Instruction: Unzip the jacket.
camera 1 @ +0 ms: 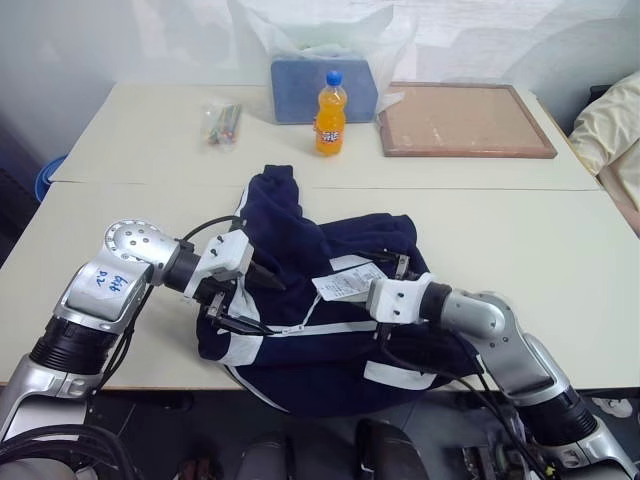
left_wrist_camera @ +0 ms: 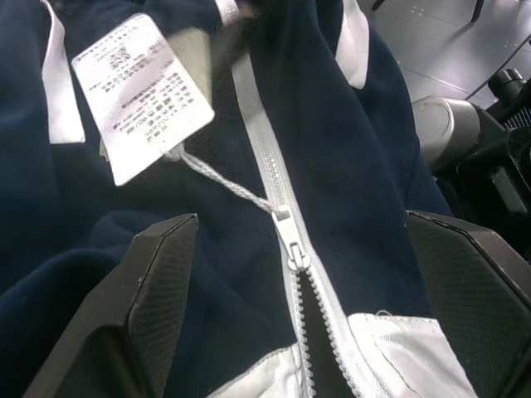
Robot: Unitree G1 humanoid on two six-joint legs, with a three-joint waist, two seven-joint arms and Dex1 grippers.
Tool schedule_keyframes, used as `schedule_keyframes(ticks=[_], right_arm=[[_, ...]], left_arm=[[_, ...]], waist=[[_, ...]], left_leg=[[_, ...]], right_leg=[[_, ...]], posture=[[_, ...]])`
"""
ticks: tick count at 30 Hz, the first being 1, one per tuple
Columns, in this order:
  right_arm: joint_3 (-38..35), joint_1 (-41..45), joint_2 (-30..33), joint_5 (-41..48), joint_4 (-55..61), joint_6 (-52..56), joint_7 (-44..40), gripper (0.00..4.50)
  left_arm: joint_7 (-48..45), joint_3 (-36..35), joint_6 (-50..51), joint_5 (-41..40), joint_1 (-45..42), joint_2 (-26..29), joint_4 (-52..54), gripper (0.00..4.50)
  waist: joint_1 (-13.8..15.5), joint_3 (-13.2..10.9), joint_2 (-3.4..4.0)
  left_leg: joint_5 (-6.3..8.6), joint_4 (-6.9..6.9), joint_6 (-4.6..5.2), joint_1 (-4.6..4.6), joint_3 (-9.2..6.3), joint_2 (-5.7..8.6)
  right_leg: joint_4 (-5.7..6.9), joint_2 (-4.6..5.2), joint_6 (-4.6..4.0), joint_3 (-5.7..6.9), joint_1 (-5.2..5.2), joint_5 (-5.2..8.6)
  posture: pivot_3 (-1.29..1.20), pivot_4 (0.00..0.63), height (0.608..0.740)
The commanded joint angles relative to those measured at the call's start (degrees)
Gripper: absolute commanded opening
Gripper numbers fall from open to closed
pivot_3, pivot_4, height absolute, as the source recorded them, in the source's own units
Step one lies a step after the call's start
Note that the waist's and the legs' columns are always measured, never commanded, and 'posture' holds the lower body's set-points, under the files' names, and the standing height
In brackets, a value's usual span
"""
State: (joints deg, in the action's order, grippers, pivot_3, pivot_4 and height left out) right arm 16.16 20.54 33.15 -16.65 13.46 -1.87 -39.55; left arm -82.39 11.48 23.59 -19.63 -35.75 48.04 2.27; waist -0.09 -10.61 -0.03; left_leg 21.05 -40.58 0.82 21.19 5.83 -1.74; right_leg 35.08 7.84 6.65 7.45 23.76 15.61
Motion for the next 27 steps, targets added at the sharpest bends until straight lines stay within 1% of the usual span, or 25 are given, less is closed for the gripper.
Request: schedule_keyframes(ticks=[1,2,3,6,9,10,16,20,24,27], right_arm=[[1.5,0.5,-0.7,-4.6,-2.6,-3.9,4.1,2.94],[1.7,0.4,-1.1,-5.1,-3.1,-4.2,4.7,2.56],[1.7,0.2,-1.5,-5.2,-3.4,-4.1,5.3,2.3],[1.2,-0.6,-2.8,-4.9,-3.7,-3.2,5.9,1.22],[-0.5,-2.8,-4.6,-2.8,-1.6,0.3,6.0,0.21],[-0.8,-3.8,-4.9,-2.2,-0.5,1.7,5.5,0.05],[-2.4,-8.8,-5.5,0.4,5.6,6.2,4.8,0.05],[-4.5,-11.5,-6.8,1.5,9.1,9.7,6.7,0.05],[-7.9,-14.1,-7.6,2.9,14.0,13.2,8.0,0.05],[-10.3,-16.0,-8.2,4.6,17.1,15.7,8.8,0.05]], left_arm=[[-0.2,-0.1,-0.8,0.3,-0.6,-0.3,1.0,4.2],[-0.2,0.0,-0.9,0.4,-0.7,-0.4,0.9,4.2],[-0.1,0.1,-1.1,0.5,-0.6,-0.6,0.9,4.2],[-0.1,0.7,-1.6,1.0,-0.4,-1.2,0.8,4.2],[0.4,2.0,-2.6,2.3,0.6,-2.1,0.9,4.2],[0.6,2.6,-3.6,3.2,1.1,-2.4,0.6,4.2],[0.9,5.1,-8.3,6.9,3.3,-3.5,-1.0,4.2],[1.5,5.9,-10.3,8.5,3.9,-4.6,-2.6,4.2],[5.8,7.9,-16.6,14.0,4.1,-7.3,-8.7,4.2],[8.3,8.7,-19.9,16.7,4.3,-9.4,-13.0,4.2]], waist=[[-0.1,0.0,0.0],[-0.1,0.0,0.0],[-0.1,0.0,0.0],[-0.1,0.0,0.0],[0.0,0.0,0.0],[0.0,0.0,0.0],[0.0,0.0,0.0],[0.0,0.0,0.0],[0.2,0.0,0.02],[0.4,0.1,0.04]], left_leg=[[0.0,0.0,0.0,0.0,0.0,0.0],[0.0,0.01,0.0,0.0,0.01,0.0],[0.0,0.01,0.0,0.02,0.01,0.0],[0.0,0.0,-0.01,0.02,0.02,0.0],[0.0,0.0,-0.01,0.02,0.01,0.0],[0.0,0.0,0.0,0.02,0.0,0.0],[0.0,0.0,0.0,0.01,0.01,0.0],[0.0,0.0,0.0,0.01,0.0,0.0],[0.01,0.0,0.01,0.01,0.0,0.01],[0.01,0.0,0.02,-0.02,-0.02,0.02]], right_leg=[[0.0,0.0,0.0,0.0,0.01,0.0],[0.0,0.0,0.0,0.0,0.01,0.0],[0.0,0.0,0.0,0.0,0.03,0.0],[0.01,-0.01,0.0,-0.01,0.03,0.0],[0.01,-0.01,0.0,0.0,0.02,0.0],[0.0,-0.01,0.0,0.0,0.01,0.0],[0.0,-0.01,0.0,-0.01,0.02,0.0],[0.01,0.0,0.0,0.0,0.01,0.0],[0.01,0.0,-0.01,-0.01,0.01,0.0],[0.0,0.01,-0.01,0.01,-0.04,-0.01]], posture=[[0.0,0.15,0.74],[0.0,0.15,0.74],[0.0,0.15,0.74],[0.0,0.15,0.74],[0.0,0.15,0.74],[0.0,0.15,0.74],[0.0,0.15,0.74],[0.0,0.15,0.74],[0.0,0.15,0.74],[0.0,0.15,0.74]])
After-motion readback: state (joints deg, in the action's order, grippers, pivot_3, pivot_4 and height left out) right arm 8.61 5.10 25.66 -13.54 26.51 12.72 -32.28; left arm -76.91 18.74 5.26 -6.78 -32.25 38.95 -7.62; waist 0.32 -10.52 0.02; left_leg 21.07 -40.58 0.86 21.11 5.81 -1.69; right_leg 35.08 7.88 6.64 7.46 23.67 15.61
